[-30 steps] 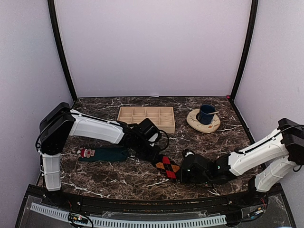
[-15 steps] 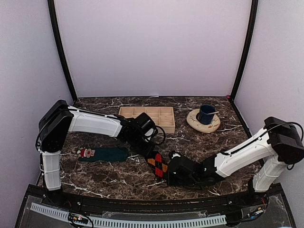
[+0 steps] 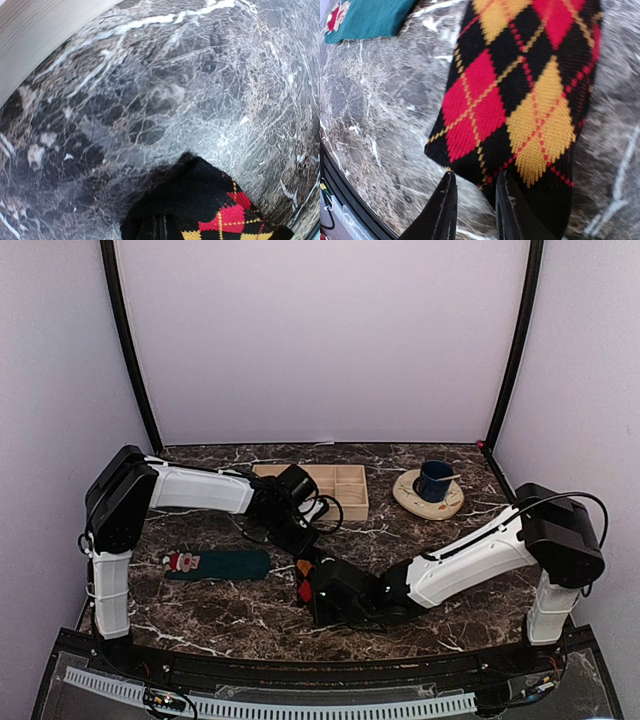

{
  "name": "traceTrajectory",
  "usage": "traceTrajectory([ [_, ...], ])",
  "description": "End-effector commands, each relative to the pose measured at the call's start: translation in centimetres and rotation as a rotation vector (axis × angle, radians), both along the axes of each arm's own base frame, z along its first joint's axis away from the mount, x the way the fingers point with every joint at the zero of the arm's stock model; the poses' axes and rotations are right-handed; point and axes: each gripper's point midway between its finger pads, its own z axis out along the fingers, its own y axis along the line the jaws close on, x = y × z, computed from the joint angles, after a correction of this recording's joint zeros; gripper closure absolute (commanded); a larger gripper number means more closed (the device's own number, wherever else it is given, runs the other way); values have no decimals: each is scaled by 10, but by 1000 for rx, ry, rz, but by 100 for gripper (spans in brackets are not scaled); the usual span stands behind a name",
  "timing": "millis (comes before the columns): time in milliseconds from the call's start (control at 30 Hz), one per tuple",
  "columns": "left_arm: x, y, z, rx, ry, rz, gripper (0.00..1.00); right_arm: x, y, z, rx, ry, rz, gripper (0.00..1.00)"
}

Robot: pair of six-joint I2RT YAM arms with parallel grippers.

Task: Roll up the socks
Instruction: Rotate the sock at the center of the board.

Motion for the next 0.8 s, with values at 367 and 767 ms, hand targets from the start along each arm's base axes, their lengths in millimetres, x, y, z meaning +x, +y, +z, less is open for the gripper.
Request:
traceTrajectory([
  [367, 7, -15, -13, -16, 15, -124, 100, 1, 28, 1, -81, -53, 118, 70],
  [767, 12, -10, 29, -40, -41, -59, 86, 17, 24, 52, -81, -219, 144, 62],
])
